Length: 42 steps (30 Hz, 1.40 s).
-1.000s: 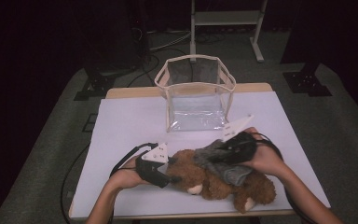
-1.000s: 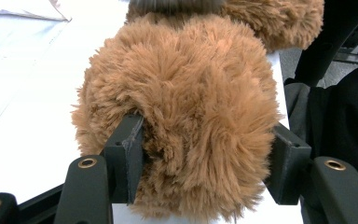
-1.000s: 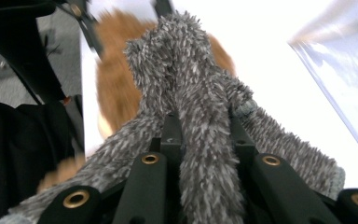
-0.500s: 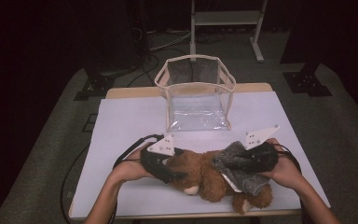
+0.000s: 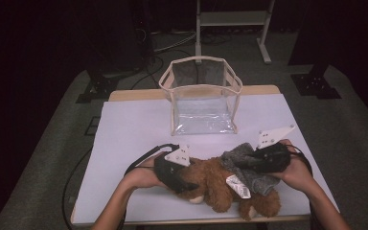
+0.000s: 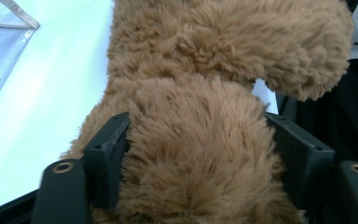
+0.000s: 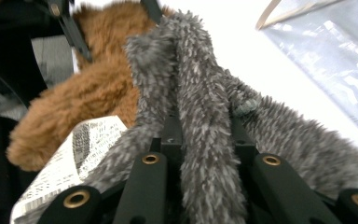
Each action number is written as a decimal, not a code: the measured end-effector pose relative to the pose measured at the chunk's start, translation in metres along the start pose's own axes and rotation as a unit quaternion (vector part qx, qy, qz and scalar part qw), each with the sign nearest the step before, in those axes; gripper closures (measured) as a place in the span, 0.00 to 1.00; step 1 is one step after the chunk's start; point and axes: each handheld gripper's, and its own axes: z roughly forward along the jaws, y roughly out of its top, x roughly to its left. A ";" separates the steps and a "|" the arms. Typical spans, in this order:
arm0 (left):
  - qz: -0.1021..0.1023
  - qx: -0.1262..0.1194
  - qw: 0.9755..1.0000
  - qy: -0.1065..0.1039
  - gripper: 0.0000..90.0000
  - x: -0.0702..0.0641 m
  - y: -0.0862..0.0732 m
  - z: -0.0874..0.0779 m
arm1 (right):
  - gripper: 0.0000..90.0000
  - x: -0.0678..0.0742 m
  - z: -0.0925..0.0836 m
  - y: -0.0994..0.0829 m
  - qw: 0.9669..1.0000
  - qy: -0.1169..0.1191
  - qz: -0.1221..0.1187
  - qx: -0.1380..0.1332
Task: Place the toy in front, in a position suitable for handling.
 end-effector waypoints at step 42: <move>-0.011 0.017 0.994 0.107 0.34 0.063 0.009 0.008 | 0.83 -0.058 0.034 0.037 0.999 0.011 0.048 0.009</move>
